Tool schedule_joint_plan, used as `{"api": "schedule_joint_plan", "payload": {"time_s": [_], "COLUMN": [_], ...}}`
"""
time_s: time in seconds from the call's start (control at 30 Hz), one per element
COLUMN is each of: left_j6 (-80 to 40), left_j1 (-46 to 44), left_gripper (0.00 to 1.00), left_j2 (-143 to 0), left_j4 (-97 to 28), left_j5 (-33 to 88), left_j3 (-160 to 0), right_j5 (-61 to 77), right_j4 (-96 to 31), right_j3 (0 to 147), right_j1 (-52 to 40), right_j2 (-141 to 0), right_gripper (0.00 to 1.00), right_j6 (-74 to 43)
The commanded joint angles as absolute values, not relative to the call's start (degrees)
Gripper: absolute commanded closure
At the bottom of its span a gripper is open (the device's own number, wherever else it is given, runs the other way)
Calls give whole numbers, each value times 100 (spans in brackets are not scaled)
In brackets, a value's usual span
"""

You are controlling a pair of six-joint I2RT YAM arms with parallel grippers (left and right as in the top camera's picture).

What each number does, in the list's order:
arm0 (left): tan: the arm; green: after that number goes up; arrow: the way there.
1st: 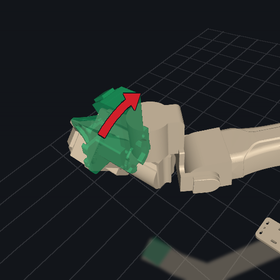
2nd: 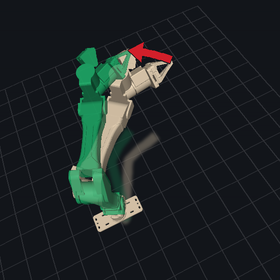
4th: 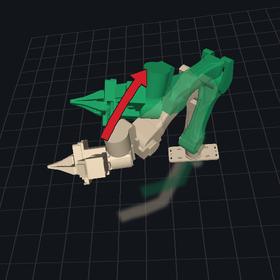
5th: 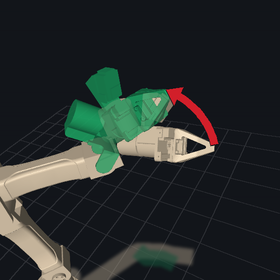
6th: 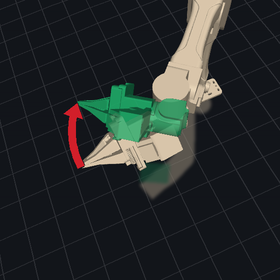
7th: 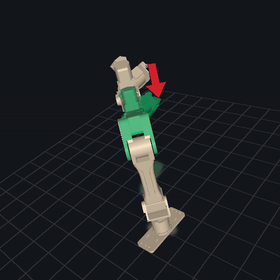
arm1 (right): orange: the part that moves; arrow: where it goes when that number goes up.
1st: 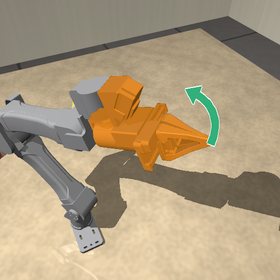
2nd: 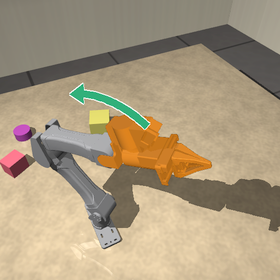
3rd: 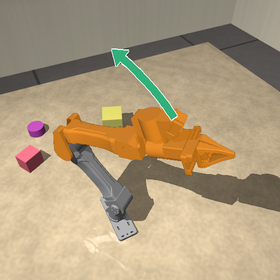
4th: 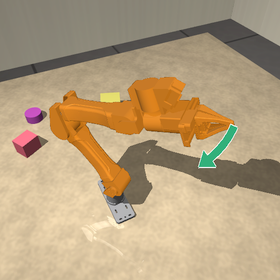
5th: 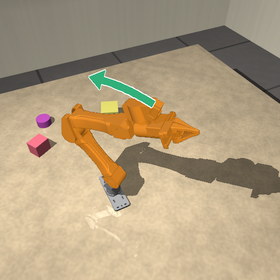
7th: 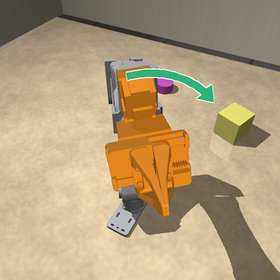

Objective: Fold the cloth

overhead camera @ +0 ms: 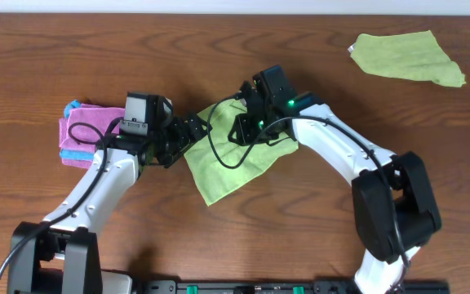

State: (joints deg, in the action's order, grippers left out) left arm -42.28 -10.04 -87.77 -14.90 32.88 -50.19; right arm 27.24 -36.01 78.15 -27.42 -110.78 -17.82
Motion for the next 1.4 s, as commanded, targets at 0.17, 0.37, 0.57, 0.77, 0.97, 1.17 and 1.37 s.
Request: {"api": "schedule_joint_plan", "payload": {"time_s": [0.17,0.37,0.57,0.77,0.97,1.17,1.37], "left_j6": [-4289,-4289,-4292,-4294,-4394,-4399,-4486], "left_j1": [-1015,-1015,-1015,-1015,-1015,-1015,-1015], "left_gripper": [4,4,4,4,4,4,4], "left_j2": [-8785,-8785,-8785,-8785,-8785,-8785,-8785], "left_j4": [-1468,-1468,-1470,-1470,-1470,-1468,-1470], "left_j5": [3413,3413,3459,3459,3461,3459,3459], "left_j3": [-5122,-5124,-5124,-5124,-5124,-5124,-5124], "right_j5": [685,1234,2003,2552,2904,3033,3164], "right_j4": [-5500,-6748,-6458,-5736,-4799,-4191,-3835], "right_j3": [8899,8941,8340,7437,6847,6689,6683], "right_j1": [-2176,-1505,-1098,-993,-993,-993,-1000], "right_j2": [-10554,-10307,-10320,-10320,-10324,-10324,-10427], "right_gripper": [56,28,27,28,30,34,38], "right_j6": [-1142,-451,-99,185,228,460,523]}}
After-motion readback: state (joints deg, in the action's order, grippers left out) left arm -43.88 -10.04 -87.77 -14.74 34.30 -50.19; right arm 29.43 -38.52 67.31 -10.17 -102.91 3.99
